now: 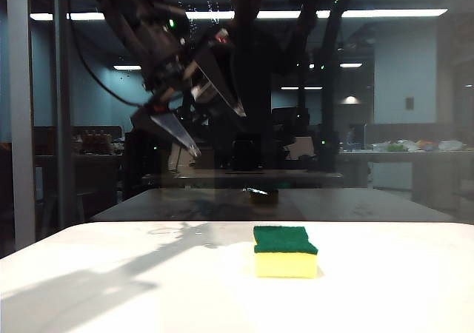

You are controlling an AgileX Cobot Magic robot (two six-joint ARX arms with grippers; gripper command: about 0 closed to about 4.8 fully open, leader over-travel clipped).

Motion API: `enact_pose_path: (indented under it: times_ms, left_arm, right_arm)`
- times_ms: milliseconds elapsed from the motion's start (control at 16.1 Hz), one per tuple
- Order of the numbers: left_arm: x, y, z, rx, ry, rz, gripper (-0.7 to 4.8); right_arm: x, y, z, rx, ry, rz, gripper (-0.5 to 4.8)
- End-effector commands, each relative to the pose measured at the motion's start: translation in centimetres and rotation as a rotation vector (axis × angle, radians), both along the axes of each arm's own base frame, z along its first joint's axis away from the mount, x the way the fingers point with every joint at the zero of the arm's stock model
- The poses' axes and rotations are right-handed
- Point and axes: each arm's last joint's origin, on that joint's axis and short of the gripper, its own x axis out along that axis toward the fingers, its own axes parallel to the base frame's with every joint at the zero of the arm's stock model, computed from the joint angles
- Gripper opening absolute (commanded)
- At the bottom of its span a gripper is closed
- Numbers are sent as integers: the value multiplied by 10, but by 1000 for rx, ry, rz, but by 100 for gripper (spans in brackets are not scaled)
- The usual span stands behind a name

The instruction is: Reach upward to find where there is water on the glass, pick up the sponge from the table, dry the water, and finally place the sponge back on the table.

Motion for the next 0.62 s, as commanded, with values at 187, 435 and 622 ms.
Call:
enact_pose_path:
  times_ms: [187, 435, 622]
  left_arm:
    - [12, -14, -37, -72, 88, 71, 479]
    - [11, -39, -64, -61, 124, 48, 479]
    - [9, -51, -88, -10, 171, 35, 479]
  right_arm:
    - [4, 0, -1, -4, 0, 0, -2]
    - [7, 0, -3, -4, 11, -1, -2]
    - [8, 0, -3, -4, 11, -1, -2]
